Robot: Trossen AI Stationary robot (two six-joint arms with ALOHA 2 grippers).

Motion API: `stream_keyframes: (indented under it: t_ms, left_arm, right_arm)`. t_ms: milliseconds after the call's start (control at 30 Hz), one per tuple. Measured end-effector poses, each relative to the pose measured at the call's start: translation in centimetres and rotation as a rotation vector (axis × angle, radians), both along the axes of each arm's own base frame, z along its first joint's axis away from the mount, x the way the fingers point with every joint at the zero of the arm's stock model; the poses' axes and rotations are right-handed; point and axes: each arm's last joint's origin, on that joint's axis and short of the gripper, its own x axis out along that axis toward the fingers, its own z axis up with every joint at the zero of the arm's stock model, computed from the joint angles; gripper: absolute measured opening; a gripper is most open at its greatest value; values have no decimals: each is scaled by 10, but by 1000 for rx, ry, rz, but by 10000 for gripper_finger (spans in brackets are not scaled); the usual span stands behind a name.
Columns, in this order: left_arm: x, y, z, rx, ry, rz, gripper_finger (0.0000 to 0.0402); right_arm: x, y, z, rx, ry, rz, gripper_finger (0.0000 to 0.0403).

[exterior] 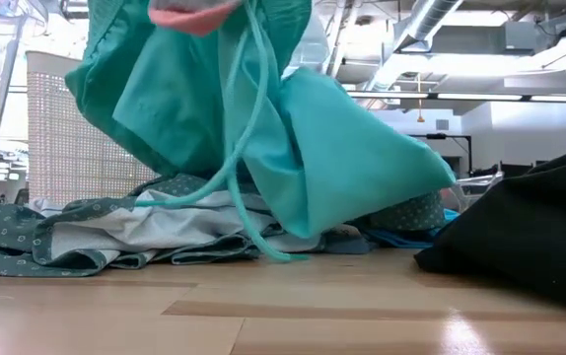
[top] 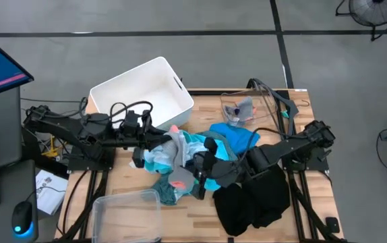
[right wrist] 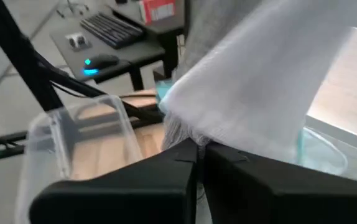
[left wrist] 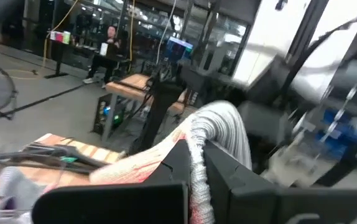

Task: Pick & Place Cloths
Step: Put the gray and pink sock into the top transparent bin

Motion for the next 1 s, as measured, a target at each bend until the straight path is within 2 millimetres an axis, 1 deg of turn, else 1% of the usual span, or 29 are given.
stream_keyframes:
  t_ms: [33, 100, 167, 200, 300, 400, 467, 533, 633, 700, 767, 833, 900, 1000]
  left_arm:
    - [0, 0, -1, 21, 11, 1, 10]
    - [0, 1, -2, 50, 20, 9, 24]
    - [0, 3, -4, 63, 42, 20, 44]
    - [1, 3, -6, 74, 63, 23, 56]
    - [1, 3, -15, 151, 159, 23, 95]
    - [1, 4, -29, 199, 290, 30, 134]
    - [2, 4, -38, 197, 370, 52, 156]
    - [5, 6, -41, 137, 385, 73, 172]
    - [10, 5, -46, 61, 399, 89, 182]
    - [15, 3, -47, 55, 396, 87, 181]
    - [19, 0, -40, 49, 310, 37, 174]
    - [14, 0, -20, 66, 161, -29, 163]
    - [2, 3, 9, 74, -2, -47, 150]
    - [-23, 17, 48, 91, -166, -1, 127]
  right_arm:
    - [-2, 3, 2, 2, -14, -2, 5]
    - [-13, 7, 14, 12, -35, 19, 4]
    - [-26, 7, 39, 55, -107, 33, 3]
    - [-36, 5, 49, 60, -120, 40, 3]
    - [-62, -4, 74, 30, -129, 12, 2]
    - [-93, -26, 96, -64, -91, -69, 1]
    - [-116, -49, 114, -93, -102, -178, 1]
    - [-138, -73, 128, -86, -117, -287, 1]
    - [-163, -107, 135, -79, -97, -400, 1]
    - [-177, -126, 133, -90, -47, -466, 1]
    - [-189, -144, 131, -104, 0, -545, 1]
    - [-198, -161, 129, -115, 46, -629, 0]
    - [-207, -175, 128, -119, 85, -697, 0]
    - [-215, -194, 125, -92, 145, -770, 0]
